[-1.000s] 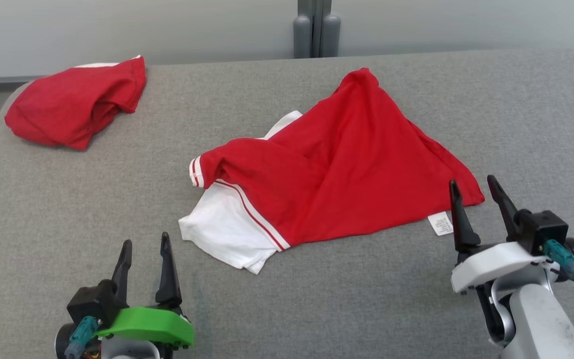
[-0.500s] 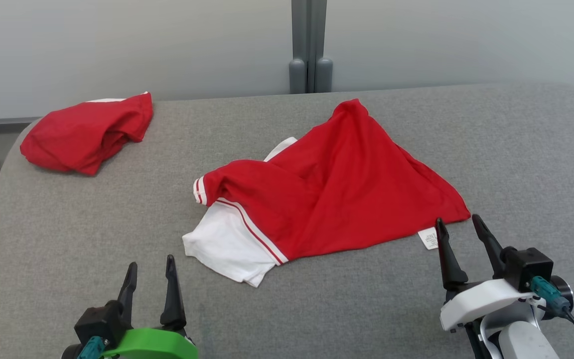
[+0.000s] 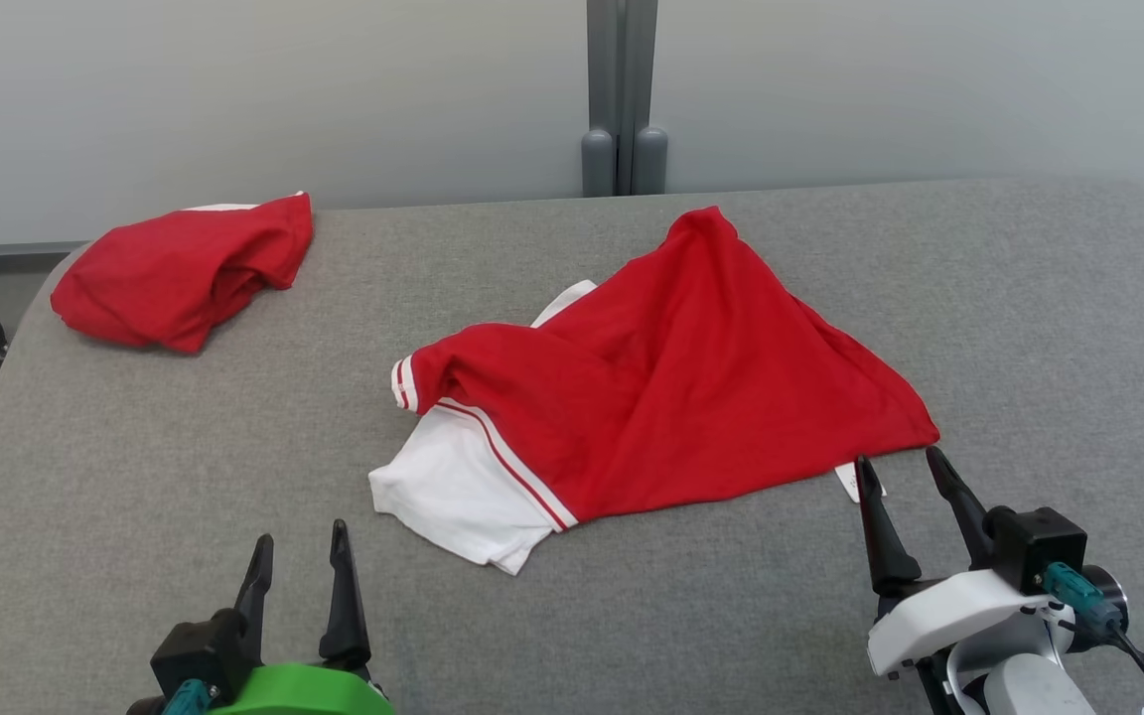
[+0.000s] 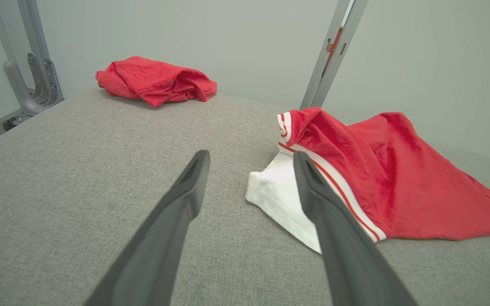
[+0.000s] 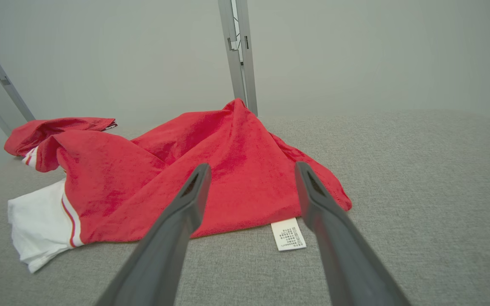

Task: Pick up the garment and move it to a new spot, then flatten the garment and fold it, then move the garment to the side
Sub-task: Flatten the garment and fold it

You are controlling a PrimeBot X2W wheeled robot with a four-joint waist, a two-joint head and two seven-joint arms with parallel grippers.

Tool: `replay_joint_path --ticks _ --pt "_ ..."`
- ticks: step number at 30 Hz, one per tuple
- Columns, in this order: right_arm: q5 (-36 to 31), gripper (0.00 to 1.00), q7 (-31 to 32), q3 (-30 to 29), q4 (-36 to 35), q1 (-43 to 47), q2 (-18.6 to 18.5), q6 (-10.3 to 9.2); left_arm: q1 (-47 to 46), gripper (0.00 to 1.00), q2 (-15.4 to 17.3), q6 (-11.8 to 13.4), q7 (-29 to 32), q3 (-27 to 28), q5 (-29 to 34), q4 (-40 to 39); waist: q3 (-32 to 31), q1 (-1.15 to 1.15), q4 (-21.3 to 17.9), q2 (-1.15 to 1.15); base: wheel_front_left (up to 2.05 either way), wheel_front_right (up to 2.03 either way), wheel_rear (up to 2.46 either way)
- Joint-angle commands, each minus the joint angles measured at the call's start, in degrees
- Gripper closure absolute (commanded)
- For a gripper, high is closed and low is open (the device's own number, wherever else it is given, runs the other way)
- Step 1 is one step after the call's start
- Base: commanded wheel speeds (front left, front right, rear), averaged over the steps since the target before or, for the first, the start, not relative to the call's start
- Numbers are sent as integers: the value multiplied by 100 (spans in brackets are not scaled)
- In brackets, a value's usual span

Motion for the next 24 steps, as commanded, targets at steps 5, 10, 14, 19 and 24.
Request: replay_joint_path --ticks 5,10,14,19,24 --pt "-10 0 18 13 9 10 -6 -8 0 0 54 -4 31 -27 79 166 83 0 -58 0 0 0 0" --pt "-52 0 31 61 -50 -104 -7 -8 -371 0 160 -47 248 -59 85 474 295 0 -207 0 0 0 0" --pt "-79 0 37 45 -90 -216 -8 -8 -782 0 255 -59 536 -75 64 904 553 0 -396 0 0 0 0" --pt "-117 0 5 -6 -113 -328 -8 -8 -1270 0 335 -58 770 -31 -4 1489 818 0 -622 0 0 0 0" --pt "-119 0 -22 -6 -107 -405 -7 -8 -1587 0 408 -70 769 26 -67 1953 996 0 -802 0 0 0 0"
